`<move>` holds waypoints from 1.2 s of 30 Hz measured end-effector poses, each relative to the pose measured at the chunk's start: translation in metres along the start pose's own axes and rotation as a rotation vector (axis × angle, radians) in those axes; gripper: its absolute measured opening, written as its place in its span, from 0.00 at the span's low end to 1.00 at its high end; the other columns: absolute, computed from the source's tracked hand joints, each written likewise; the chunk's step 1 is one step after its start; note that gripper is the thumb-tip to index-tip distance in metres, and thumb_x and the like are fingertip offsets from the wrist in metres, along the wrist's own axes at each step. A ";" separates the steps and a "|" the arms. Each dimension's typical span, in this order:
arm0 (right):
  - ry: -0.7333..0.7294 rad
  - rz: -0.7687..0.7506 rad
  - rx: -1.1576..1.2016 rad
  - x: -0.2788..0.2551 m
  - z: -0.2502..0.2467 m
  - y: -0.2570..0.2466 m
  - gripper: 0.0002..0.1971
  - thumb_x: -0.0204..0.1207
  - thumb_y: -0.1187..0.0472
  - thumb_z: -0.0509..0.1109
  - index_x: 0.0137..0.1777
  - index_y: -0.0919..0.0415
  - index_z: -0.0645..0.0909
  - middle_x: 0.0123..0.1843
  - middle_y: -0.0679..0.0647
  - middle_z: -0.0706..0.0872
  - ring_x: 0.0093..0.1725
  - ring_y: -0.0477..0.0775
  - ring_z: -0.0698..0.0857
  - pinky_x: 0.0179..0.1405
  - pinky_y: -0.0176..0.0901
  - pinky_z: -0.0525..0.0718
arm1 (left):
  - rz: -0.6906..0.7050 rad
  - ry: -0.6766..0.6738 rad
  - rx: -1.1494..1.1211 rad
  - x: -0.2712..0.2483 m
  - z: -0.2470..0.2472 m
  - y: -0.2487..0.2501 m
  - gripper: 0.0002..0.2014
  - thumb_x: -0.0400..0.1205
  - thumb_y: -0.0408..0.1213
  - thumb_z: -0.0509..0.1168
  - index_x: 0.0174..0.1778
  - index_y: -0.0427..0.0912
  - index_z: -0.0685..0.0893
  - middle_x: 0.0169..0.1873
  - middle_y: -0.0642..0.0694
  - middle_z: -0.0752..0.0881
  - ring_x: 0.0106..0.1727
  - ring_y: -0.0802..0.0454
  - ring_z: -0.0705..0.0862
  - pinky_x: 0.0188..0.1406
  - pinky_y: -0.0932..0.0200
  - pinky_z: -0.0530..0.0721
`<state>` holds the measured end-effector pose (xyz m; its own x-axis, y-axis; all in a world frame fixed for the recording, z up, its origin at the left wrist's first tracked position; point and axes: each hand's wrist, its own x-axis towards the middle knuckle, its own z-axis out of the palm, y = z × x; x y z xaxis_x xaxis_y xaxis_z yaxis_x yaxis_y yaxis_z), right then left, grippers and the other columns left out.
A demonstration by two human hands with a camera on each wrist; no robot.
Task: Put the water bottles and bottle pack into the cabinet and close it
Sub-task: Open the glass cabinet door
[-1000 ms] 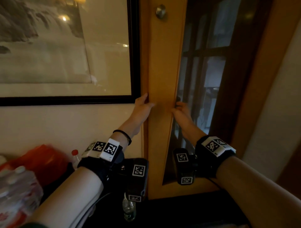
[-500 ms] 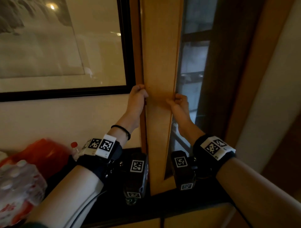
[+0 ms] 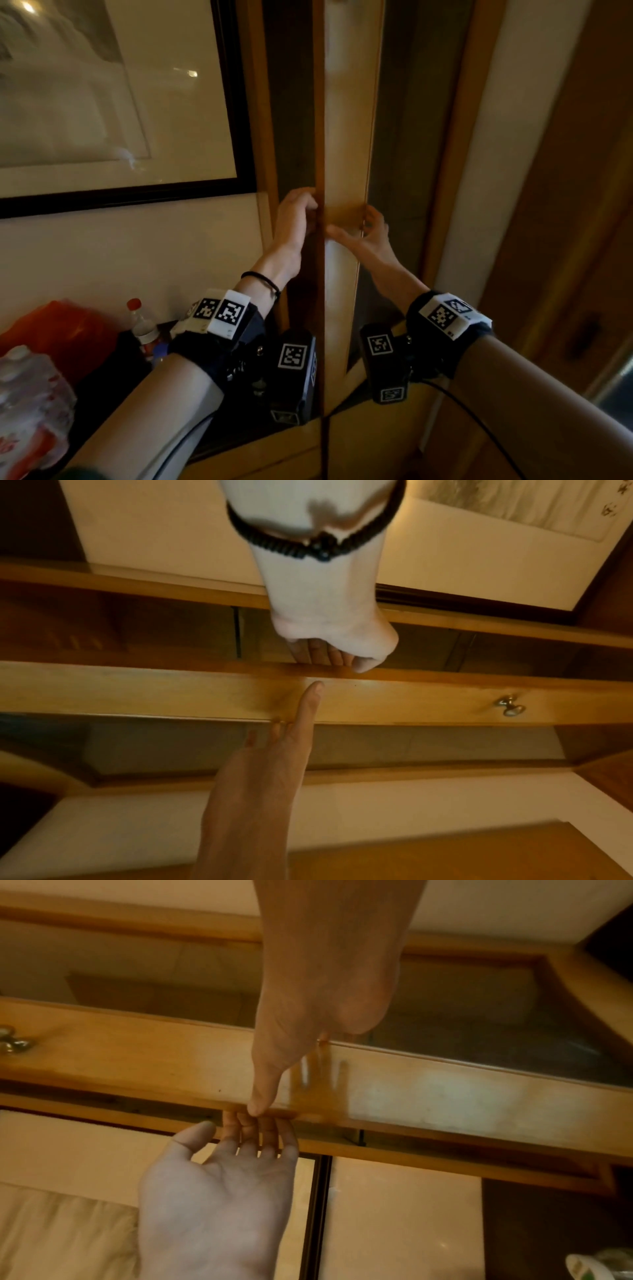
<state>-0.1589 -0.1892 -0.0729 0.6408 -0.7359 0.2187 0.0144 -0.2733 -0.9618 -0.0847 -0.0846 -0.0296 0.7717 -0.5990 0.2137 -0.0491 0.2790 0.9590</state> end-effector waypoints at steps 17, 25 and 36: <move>0.187 -0.039 -0.127 -0.040 -0.036 0.014 0.56 0.53 0.41 0.83 0.77 0.39 0.49 0.75 0.53 0.59 0.77 0.57 0.61 0.75 0.68 0.68 | 0.035 -0.252 -0.006 -0.045 0.022 0.002 0.17 0.79 0.24 0.54 0.50 0.44 0.86 0.53 0.46 0.84 0.50 0.50 0.83 0.60 0.48 0.85; 0.177 -0.023 -0.102 -0.062 -0.081 0.016 0.50 0.55 0.50 0.75 0.76 0.36 0.50 0.73 0.53 0.59 0.74 0.56 0.62 0.73 0.63 0.73 | 0.019 -0.323 -0.005 -0.075 0.064 0.005 0.16 0.78 0.24 0.54 0.50 0.39 0.86 0.51 0.43 0.85 0.49 0.47 0.84 0.60 0.42 0.86; 0.147 -0.149 -0.054 -0.100 -0.189 0.038 0.42 0.63 0.53 0.66 0.80 0.46 0.57 0.74 0.58 0.64 0.77 0.57 0.62 0.54 0.35 0.80 | 0.020 -0.455 -0.080 -0.137 0.170 -0.008 0.18 0.80 0.25 0.54 0.52 0.42 0.87 0.65 0.39 0.84 0.67 0.46 0.82 0.64 0.42 0.84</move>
<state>-0.3675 -0.2431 -0.0999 0.5156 -0.7663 0.3834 0.0568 -0.4159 -0.9076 -0.2981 -0.1323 -0.0350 0.4132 -0.8567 0.3088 0.0021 0.3400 0.9404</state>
